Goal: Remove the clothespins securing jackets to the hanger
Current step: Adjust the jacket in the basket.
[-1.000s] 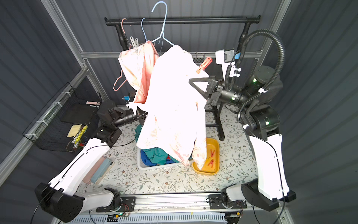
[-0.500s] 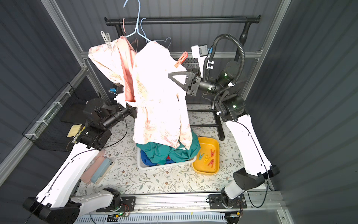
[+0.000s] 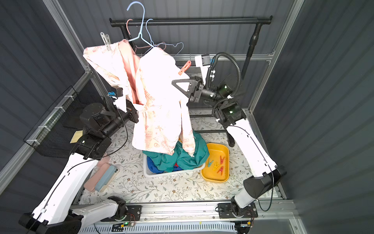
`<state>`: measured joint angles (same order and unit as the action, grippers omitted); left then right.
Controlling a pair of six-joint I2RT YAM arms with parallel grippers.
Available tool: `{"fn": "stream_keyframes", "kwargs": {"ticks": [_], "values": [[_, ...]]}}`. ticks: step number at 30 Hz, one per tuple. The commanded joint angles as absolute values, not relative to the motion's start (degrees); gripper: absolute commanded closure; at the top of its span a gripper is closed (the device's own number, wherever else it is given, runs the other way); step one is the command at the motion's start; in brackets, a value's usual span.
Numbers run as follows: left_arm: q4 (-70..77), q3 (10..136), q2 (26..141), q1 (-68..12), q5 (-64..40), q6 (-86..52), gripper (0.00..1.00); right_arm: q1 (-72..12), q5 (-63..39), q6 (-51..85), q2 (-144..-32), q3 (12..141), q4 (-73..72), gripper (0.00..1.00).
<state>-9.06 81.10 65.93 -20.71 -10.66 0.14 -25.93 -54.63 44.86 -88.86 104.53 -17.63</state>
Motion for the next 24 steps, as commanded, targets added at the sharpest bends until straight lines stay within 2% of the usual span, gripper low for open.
{"fn": "stream_keyframes", "kwargs": {"ticks": [1, 7, 13, 24], "values": [[-8.6, 77.4, 66.4, -21.2, -14.7, 2.8, 1.00, -23.6, -53.4, 46.0, -83.3, 98.5, -26.0, 1.00], [-7.7, 73.5, 67.3, -22.1, -17.9, 2.7, 1.00, -19.4, -54.8, 44.7, -74.2, 86.4, -24.4, 1.00], [-5.8, 68.4, 67.0, -24.8, -18.7, 1.0, 1.00, -19.0, -55.3, 39.8, -66.9, 78.8, -17.7, 1.00], [-4.3, 61.7, 67.0, -32.7, -14.9, -2.7, 1.00, -19.3, -56.6, 37.0, -59.5, 68.9, -10.2, 1.00]]}}
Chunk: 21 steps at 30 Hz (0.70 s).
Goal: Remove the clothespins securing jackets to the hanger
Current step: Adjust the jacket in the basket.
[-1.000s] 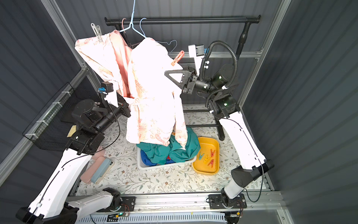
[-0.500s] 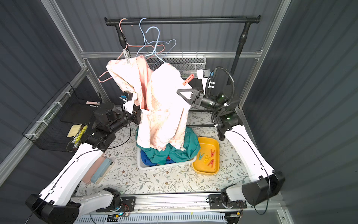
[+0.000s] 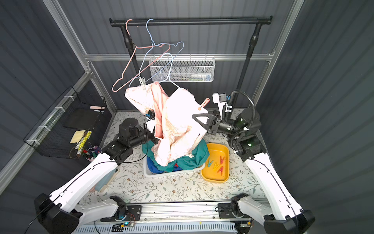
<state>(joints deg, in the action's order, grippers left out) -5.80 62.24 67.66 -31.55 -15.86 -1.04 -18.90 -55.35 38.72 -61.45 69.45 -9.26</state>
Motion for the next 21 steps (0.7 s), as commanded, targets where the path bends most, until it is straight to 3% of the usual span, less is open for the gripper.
{"fn": "stream_keyframes", "kwargs": {"ticks": [1, 12, 21], "values": [[-4.6, 61.2, 66.8, -33.1, -14.4, -2.9, 1.00, -19.3, -56.6, 37.0, -59.0, 68.2, -9.8, 1.00], [-5.1, 50.3, 62.9, -33.4, -10.9, -13.8, 1.00, -20.9, -55.9, 33.9, -56.4, 60.1, -3.9, 1.00], [0.4, 40.6, 66.3, -33.4, -7.4, -23.0, 1.00, -24.9, -51.2, 25.9, -58.6, 55.3, 4.7, 1.00]]}}
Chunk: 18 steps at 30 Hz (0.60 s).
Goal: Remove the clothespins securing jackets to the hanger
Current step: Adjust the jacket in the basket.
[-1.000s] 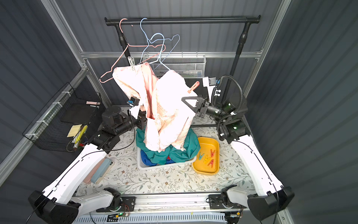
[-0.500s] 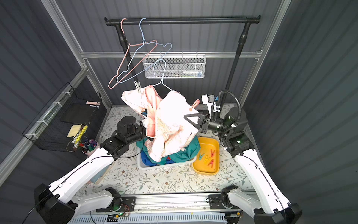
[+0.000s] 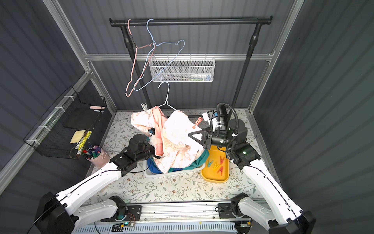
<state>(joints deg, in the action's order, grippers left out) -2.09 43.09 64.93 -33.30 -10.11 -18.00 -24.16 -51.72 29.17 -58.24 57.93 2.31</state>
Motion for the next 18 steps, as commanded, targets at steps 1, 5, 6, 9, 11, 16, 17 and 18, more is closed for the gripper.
{"fn": "stream_keyframes", "kwargs": {"ticks": [1, 5, 6, 9, 11, 16, 17, 18], "values": [[1.6, 39.1, 66.8, -33.4, -7.0, -24.3, 1.00, -24.9, -50.8, 27.0, -58.6, 53.7, 2.9, 1.00], [5.8, 35.6, 70.6, -33.4, -5.2, -27.2, 1.00, -25.0, -48.5, 28.4, -59.2, 47.8, -1.4, 1.00], [6.7, 35.0, 71.6, -33.4, -4.6, -27.9, 1.00, -25.0, -47.2, 28.0, -59.6, 46.5, -1.4, 1.00], [9.7, 33.0, 73.7, -33.4, -4.3, -30.1, 1.00, -25.0, -46.4, 27.8, -61.7, 43.0, -3.8, 1.00], [11.1, 32.2, 75.1, -33.4, -4.2, -30.9, 1.00, -25.1, -45.9, 27.7, -63.7, 41.6, -4.0, 1.00], [7.4, 34.0, 75.1, -33.4, -1.5, -30.8, 0.96, -25.3, -44.1, 28.3, -65.4, 39.1, -6.5, 1.00], [5.7, 34.6, 73.5, -33.3, -0.2, -30.6, 0.90, -25.3, -43.4, 27.9, -65.2, 39.5, -6.0, 1.00], [3.3, 35.5, 71.1, -33.4, 1.5, -30.8, 0.81, -25.3, -41.9, 27.1, -65.1, 40.1, -4.4, 1.00]]}}
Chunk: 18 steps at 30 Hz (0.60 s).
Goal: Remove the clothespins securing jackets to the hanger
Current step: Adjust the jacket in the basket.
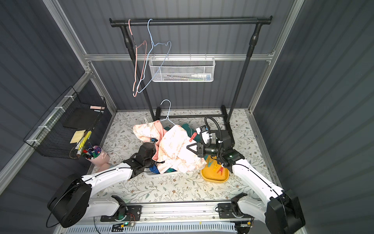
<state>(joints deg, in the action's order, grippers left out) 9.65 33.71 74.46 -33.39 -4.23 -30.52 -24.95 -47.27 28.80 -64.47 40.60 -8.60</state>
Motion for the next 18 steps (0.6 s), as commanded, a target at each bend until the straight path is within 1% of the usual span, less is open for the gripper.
{"fn": "stream_keyframes", "kwargs": {"ticks": [1, 3, 4, 5, 9, 13, 16, 18], "values": [[0.8, 36.5, 68.4, -33.4, 2.8, -31.0, 0.73, -25.1, -40.6, 26.6, -64.9, 40.7, -3.0, 1.00], [-3.6, 38.8, 63.7, -33.3, 5.0, -31.6, 0.54, -24.7, -40.6, 26.5, -64.9, 40.7, -3.5, 1.00], [-4.6, 40.0, 61.5, -33.4, 5.7, -31.8, 0.47, -24.5, -41.1, 26.7, -65.2, 40.9, -4.0, 1.00], [-4.5, 40.9, 59.9, -33.4, 5.9, -32.3, 0.44, -24.5, -41.4, 26.8, -65.5, 41.1, -4.1, 1.00], [-10.9, 45.2, 56.1, -33.4, 9.8, -32.6, 0.34, -24.2, -41.7, 26.2, -66.4, 42.0, -3.7, 1.00], [-16.6, 49.0, 56.0, -33.4, 13.0, -32.4, 0.29, -23.8, -41.0, 25.1, -66.2, 42.9, -2.2, 1.00], [-15.9, 49.6, 56.0, -33.3, 11.4, -31.1, 0.23, -22.9, -40.8, 24.7, -65.4, 43.1, -1.4, 1.00], [-14.2, 49.5, 57.6, -33.3, 8.8, -30.7, 0.22, -22.4, -40.2, 24.4, -64.8, 43.2, -0.4, 1.00]]}}
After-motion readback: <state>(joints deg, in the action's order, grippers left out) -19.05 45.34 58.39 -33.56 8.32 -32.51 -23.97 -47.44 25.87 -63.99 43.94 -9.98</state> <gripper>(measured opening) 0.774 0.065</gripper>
